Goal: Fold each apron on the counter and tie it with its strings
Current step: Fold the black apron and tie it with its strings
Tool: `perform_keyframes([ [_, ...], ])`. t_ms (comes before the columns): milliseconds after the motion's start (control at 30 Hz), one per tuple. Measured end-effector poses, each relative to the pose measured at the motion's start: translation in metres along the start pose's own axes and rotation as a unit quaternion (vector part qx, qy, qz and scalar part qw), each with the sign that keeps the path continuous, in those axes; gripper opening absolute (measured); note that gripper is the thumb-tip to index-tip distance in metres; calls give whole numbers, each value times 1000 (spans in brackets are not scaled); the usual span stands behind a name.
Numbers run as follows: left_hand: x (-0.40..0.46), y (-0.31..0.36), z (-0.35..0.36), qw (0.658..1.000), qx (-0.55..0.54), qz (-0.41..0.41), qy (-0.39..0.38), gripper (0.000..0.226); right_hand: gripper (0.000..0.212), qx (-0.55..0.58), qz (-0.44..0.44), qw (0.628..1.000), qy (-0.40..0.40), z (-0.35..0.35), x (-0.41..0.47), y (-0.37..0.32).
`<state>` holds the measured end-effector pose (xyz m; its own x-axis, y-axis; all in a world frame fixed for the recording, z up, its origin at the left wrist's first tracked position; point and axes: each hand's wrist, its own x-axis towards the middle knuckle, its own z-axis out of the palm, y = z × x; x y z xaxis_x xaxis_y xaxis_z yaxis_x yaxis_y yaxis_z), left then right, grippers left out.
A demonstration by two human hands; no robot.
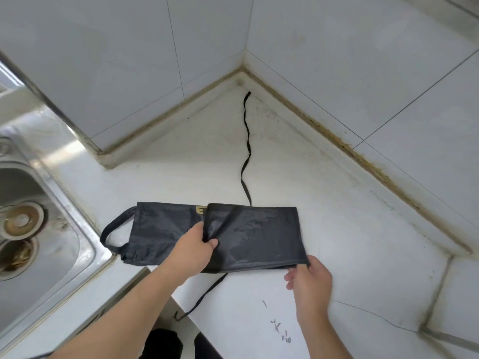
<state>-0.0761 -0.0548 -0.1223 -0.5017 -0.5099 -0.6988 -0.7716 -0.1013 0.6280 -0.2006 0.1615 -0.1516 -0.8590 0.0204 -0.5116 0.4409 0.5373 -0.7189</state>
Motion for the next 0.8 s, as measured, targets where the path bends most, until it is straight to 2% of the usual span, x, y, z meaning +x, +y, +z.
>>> perform_keyframes([
  [167,-5,-10,-7,999,16,30,-14,24,25,-87,-9,995,-43,3,-7,-5],
  [300,-7,-18,-23,987,84,50,124,12,28,-112,-71,991,12,-2,-10,-3],
  [367,-9,-23,-31,978,119,39,169,9,32,-147,-88,985,9,-3,-12,-1],
  [533,-15,-33,-35,963,210,45,163,13,39,-248,-121,961,-9,0,-15,6],
  [700,-18,-45,-43,958,188,36,212,13,38,-308,-154,939,1,-1,-18,6],
  [800,-16,-54,-42,956,198,15,218,27,41,-351,-162,922,-15,-3,-17,8],
])
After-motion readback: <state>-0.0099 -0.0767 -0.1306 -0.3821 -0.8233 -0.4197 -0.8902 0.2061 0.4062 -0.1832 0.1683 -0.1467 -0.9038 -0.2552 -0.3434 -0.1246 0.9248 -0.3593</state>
